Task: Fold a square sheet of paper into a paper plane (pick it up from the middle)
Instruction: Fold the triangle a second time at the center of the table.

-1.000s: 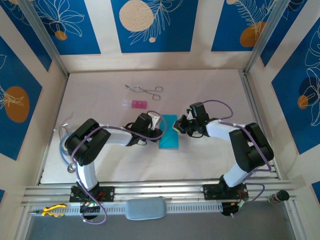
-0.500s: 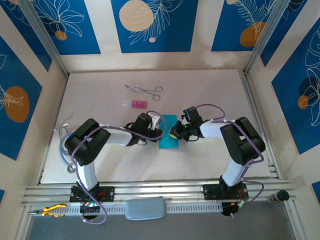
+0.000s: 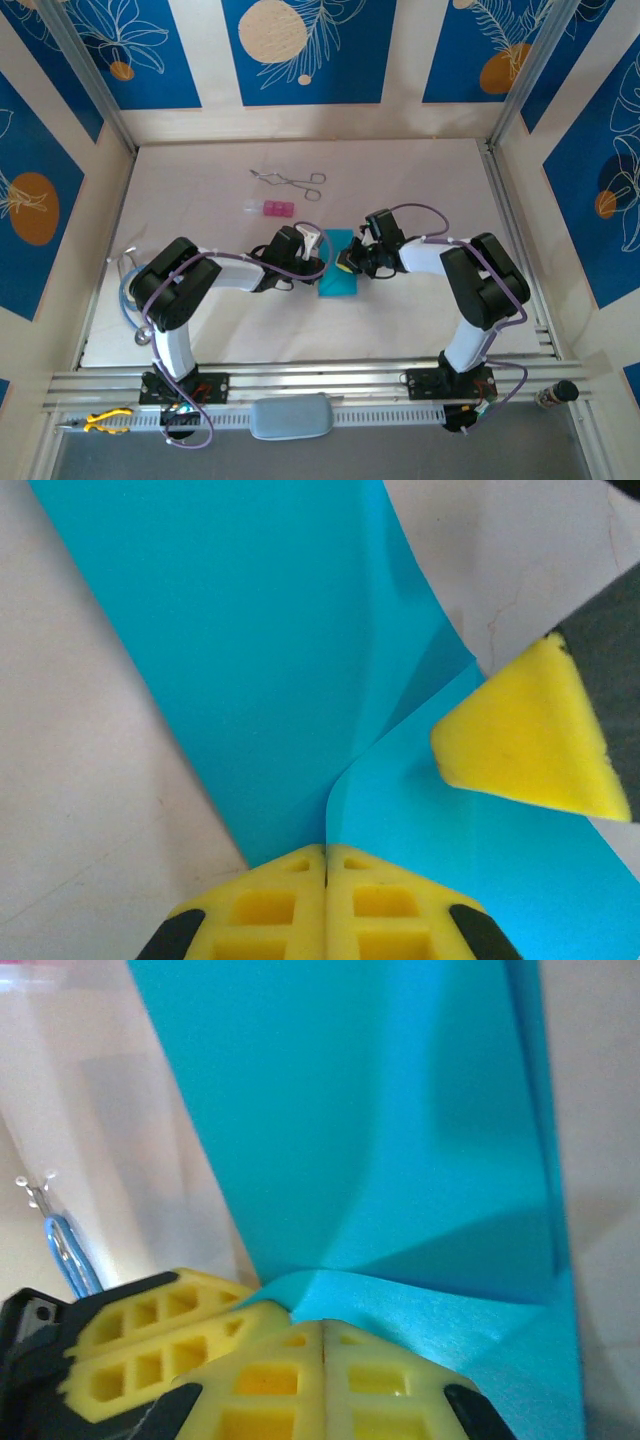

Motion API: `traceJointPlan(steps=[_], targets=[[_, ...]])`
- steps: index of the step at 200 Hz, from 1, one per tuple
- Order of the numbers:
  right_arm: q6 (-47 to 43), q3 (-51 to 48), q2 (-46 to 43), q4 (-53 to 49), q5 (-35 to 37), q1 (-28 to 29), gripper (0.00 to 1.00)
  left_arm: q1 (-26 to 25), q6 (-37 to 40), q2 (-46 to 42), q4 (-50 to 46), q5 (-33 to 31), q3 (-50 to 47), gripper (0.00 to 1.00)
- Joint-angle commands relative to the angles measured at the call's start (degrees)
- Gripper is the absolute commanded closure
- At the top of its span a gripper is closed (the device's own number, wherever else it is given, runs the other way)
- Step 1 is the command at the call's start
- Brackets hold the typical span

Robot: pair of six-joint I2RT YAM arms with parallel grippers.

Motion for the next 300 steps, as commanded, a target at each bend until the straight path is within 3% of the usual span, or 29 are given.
traceJointPlan(steps=[1,74,102,135,184,200,239,300], targets=[[-0.67,0.38,1.94,-0.36,-0.09,0.24,1.0,0.73,0.67,0.22,-3.75,0.72,0.04,1.0],[-0.35,-3.99,3.29,0.31,3.14,0.59,1.0,0.68,-0.44,-1.42,-4.59,1.05,0.82,1.0],[-0.45,-3.91,3.53,0.28,3.17,0.81,1.0,0.76,-0.61,-5.82,-9.23,1.03,2.75,0.74],[-0.64,-3.63,3.61,-0.09,3.16,0.83,1.0,0.91,-3.21,-11.2,-14.2,-0.14,3.51,0.71],[-0.86,-3.32,3.04,-1.15,3.63,0.79,1.0,0.73,-11.76,-8.88,-15.98,16.22,6.61,0.94],[-0.86,-3.29,2.9,-1.48,3.73,0.79,1.0,0.42,-13.36,-7.24,-15.16,19.81,7.06,0.97],[-0.94,-2.86,2.76,-2.29,3.83,0.77,1.0,0.25,-13.94,-3.13,-17.36,24.43,9.73,0.99],[-0.96,-2.25,3.17,-3.06,3.82,0.94,1.0,-0.1,-12.56,0.77,-23.5,23.27,12.69,0.99]])
